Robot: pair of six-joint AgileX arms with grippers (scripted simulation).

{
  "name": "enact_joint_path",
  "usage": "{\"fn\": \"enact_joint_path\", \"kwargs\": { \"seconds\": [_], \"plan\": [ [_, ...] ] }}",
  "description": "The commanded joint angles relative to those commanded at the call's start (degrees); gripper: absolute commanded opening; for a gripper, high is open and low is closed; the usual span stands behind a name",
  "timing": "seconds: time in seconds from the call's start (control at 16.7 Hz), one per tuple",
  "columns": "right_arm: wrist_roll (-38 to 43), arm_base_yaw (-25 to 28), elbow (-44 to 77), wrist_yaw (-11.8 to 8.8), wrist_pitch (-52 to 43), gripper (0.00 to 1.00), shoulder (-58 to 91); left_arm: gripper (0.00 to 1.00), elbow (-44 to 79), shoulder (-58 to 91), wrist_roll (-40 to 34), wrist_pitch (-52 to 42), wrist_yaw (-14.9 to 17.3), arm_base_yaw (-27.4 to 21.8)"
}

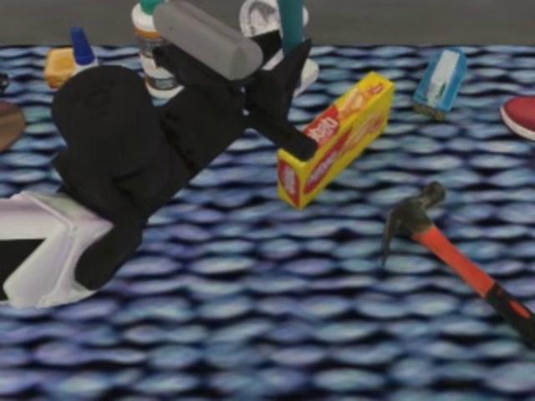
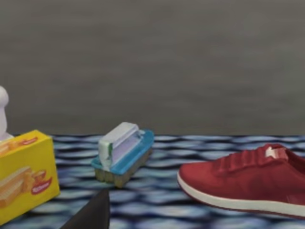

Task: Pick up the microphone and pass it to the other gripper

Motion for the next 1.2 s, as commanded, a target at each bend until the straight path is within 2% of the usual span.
{"fn": "enact_joint_path", "kwargs": {
  "seconds": [0.3,0.48,0.66,1.02,1.2],
  "plan": [
    [-0.07,0.35,0.56,-0.51,0.31,1.0,0.74,0.0,0.0,0.0,0.0,0.0,0.0,0.0],
    [-0.48,2.55,4.45,-3.87,2.46,1.0,6.3,0.0,0.0,0.0,0.0,0.0,0.0,0.0],
    [-1.04,6.04,11.31,-9.3,6.38,1.0,17.3,0.0,0.0,0.0,0.0,0.0,0.0,0.0],
    [-2.33,14.47,29.09,-22.33,17.15,1.0,46.84,0.0,0.0,0.0,0.0,0.0,0.0,0.0],
    [-3.11,18.27,37.11,-28.2,22.02,1.0,59.84,0.0,0.0,0.0,0.0,0.0,0.0,0.0]
  ]
}}
